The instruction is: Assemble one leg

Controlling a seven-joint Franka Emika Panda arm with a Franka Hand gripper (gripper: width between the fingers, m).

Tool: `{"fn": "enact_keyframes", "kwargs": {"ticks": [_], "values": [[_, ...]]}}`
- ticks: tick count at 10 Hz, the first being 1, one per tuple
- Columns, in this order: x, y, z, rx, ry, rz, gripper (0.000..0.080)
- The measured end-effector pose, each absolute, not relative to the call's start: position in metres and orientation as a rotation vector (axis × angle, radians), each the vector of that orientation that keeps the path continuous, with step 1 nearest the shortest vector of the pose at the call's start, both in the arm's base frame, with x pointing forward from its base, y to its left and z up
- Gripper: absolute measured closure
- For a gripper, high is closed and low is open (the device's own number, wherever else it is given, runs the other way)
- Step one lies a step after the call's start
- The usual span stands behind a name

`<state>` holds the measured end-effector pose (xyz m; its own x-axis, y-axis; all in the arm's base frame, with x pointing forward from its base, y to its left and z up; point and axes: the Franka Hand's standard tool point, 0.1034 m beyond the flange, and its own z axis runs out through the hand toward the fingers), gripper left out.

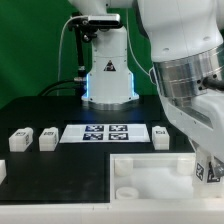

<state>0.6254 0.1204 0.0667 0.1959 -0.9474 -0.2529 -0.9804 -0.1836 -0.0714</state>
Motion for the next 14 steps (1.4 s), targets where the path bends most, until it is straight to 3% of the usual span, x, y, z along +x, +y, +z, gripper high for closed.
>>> {"fn": "enact_keyframes", "kwargs": {"ticks": [1, 2, 3, 6, 10, 12, 14], "values": [[0.6253, 0.1205, 0.0665, -2.293, 1.795, 0.215, 0.0502], [0.6253, 0.1206, 0.0665, -2.293, 1.795, 0.215, 0.0302], [0.6233, 0.1198, 0.067, -2.463, 1.565, 0.193, 0.0201], [0.6228, 0.1185, 0.0678, -2.75, 1.007, 0.113, 0.0152], [0.6239, 0.1208, 0.0695, -2.999, 0.143, -0.002, 0.0151], [0.6237, 0.1191, 0.0684, -2.992, 0.165, 0.002, 0.0151], [0.6236, 0.1196, 0.0683, -2.983, 0.266, 0.01, 0.0429]]}}
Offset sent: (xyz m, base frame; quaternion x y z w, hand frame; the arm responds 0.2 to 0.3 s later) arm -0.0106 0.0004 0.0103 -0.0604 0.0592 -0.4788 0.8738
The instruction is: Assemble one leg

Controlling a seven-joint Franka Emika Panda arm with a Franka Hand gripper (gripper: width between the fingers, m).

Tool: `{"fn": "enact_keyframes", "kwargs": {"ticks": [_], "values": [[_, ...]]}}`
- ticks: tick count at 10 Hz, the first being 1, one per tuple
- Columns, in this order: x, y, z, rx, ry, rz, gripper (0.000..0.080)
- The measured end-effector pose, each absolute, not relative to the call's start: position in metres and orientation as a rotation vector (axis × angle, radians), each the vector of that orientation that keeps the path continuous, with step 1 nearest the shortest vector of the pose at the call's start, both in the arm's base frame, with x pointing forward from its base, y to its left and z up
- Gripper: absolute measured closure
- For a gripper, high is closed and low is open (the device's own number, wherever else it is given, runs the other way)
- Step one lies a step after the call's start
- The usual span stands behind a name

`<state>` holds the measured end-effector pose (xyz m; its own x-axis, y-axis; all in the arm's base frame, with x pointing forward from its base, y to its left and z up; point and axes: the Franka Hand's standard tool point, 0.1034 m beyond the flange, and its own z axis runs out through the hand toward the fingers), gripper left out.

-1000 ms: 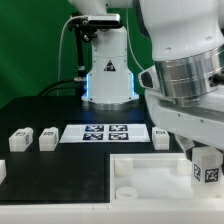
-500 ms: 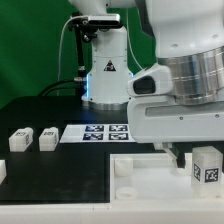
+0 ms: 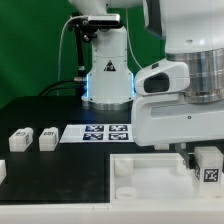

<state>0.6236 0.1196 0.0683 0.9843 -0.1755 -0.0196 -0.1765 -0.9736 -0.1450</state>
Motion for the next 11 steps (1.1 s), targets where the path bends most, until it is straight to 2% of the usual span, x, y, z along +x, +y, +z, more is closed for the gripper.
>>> {"fn": "enact_keyframes", "kwargs": {"ticks": [1, 5, 7, 11], "values": [[0.6224, 0.1173, 0.067, -2.958, 0.485, 0.032, 0.05], [0.6239, 0.1232, 0.0675, -2.671, 1.41, 0.082, 0.05], [0.6267, 0.1206, 0.067, -2.326, 1.845, 0.153, 0.0501], [0.6272, 0.1204, 0.0667, -1.939, 2.221, 0.238, 0.0503]]}}
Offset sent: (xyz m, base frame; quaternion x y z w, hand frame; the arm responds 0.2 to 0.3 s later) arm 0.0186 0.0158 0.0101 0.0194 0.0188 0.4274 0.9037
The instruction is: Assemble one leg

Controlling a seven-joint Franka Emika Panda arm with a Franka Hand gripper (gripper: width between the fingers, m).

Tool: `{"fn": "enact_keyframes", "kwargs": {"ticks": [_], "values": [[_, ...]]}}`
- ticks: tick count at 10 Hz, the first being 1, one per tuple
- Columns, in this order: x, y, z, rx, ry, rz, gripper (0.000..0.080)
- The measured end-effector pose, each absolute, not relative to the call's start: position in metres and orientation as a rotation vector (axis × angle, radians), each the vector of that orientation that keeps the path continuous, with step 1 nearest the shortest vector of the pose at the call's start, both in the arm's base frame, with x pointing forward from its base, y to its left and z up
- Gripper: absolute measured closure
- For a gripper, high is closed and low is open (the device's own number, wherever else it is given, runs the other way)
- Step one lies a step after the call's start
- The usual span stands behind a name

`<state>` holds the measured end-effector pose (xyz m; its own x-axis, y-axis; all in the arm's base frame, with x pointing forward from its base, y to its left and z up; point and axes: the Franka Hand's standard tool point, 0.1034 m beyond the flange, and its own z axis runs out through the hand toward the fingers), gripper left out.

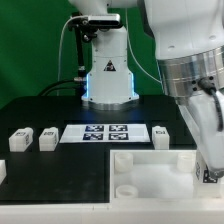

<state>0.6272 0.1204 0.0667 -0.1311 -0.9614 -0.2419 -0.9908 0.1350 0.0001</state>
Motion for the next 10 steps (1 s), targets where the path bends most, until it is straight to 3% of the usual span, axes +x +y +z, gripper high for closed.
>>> {"fn": "enact_keyframes", "kwargs": {"ticks": [6, 8, 10], "values": [[0.628, 0.121, 0.066, -1.705, 2.424, 0.257, 0.0502], [0.627, 0.121, 0.066, -1.707, 2.422, 0.257, 0.0199], [0.617, 0.123, 0.072, -1.718, 2.404, 0.253, 0.0165]]}}
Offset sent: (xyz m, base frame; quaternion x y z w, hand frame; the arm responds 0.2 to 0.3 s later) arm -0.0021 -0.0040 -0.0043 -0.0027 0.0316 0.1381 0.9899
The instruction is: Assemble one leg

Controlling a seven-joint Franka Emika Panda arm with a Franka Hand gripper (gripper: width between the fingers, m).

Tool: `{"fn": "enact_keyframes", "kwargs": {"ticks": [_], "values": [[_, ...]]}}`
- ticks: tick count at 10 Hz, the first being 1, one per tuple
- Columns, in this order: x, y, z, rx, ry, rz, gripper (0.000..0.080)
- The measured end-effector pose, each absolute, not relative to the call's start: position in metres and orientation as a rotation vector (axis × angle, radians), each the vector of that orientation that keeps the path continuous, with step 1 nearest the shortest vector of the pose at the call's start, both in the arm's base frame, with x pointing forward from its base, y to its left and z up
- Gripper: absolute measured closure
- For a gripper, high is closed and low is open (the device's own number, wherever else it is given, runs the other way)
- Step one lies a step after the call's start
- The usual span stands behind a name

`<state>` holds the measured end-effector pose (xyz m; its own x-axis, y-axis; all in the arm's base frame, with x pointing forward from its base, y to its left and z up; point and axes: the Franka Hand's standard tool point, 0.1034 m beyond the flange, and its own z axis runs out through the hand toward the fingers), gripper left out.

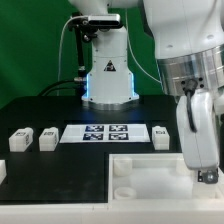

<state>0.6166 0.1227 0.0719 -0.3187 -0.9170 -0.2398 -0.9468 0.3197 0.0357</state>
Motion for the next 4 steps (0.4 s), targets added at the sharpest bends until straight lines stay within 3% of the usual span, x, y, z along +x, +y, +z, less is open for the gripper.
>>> {"fn": "enact_keyframes", "kwargs": {"ticks": [2, 4], "values": [[0.607, 0.125, 0.09, -1.707, 2.391, 0.259, 0.0153], [0.606, 0.126, 0.094, -1.713, 2.382, 0.257, 0.0151]]}}
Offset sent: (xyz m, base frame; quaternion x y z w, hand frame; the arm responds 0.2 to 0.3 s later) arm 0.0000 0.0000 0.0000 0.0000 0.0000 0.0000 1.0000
